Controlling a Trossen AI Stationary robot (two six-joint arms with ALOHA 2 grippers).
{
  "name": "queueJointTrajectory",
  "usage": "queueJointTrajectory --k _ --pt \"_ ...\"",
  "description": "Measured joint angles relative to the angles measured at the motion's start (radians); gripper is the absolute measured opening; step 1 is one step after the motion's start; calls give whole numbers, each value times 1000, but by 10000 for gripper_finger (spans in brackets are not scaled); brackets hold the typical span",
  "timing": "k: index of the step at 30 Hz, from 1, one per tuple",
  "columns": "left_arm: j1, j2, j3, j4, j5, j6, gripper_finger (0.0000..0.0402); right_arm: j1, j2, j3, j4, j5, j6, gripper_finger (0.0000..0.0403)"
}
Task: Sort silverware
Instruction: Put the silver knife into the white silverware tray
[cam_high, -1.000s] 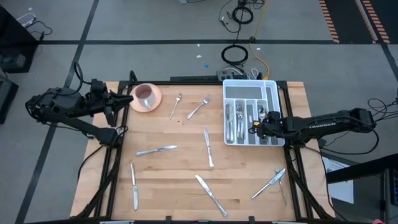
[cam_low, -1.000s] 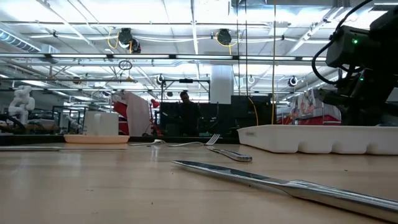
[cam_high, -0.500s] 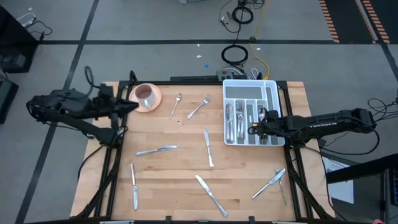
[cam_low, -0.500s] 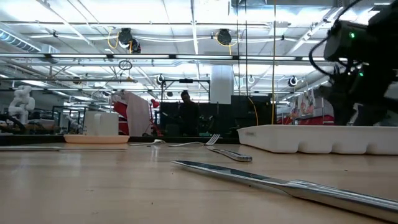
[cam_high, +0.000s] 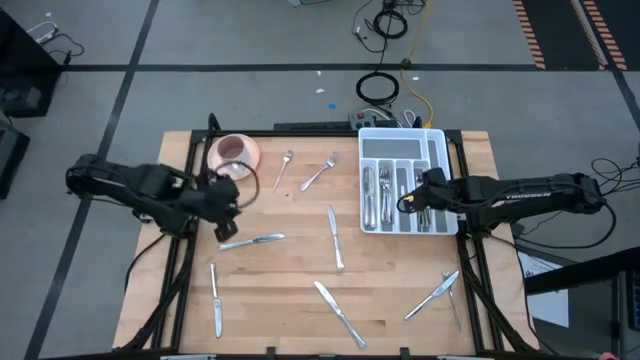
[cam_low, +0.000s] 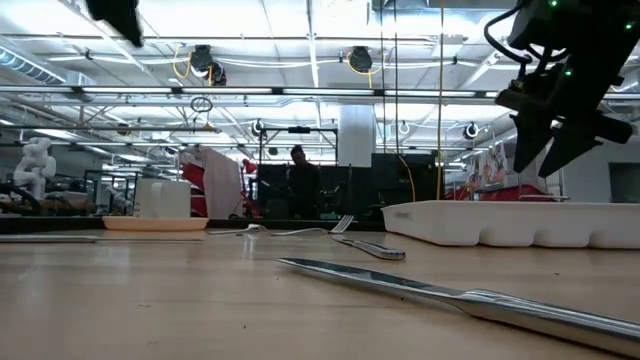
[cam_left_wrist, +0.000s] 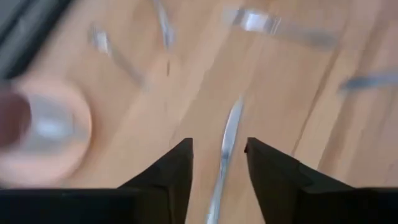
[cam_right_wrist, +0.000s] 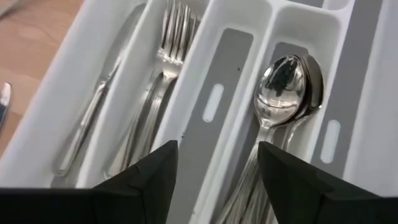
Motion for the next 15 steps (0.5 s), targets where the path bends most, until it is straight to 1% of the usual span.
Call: queueJointTrajectory --k 3,7,10,15 --pt "0 34 -44 -38 49 -37 169 0 0 2 -2 0 -4 215" --pt "-23 36 -146 20 70 -73 171 0 1 2 -3 0 -19 215" --pt "-67 0 -254 60 79 -136 171 0 1 2 -3 -1 -19 215" --pt "-155 -89 -440 170 78 -294 171 0 1 2 -4 -1 -53 215"
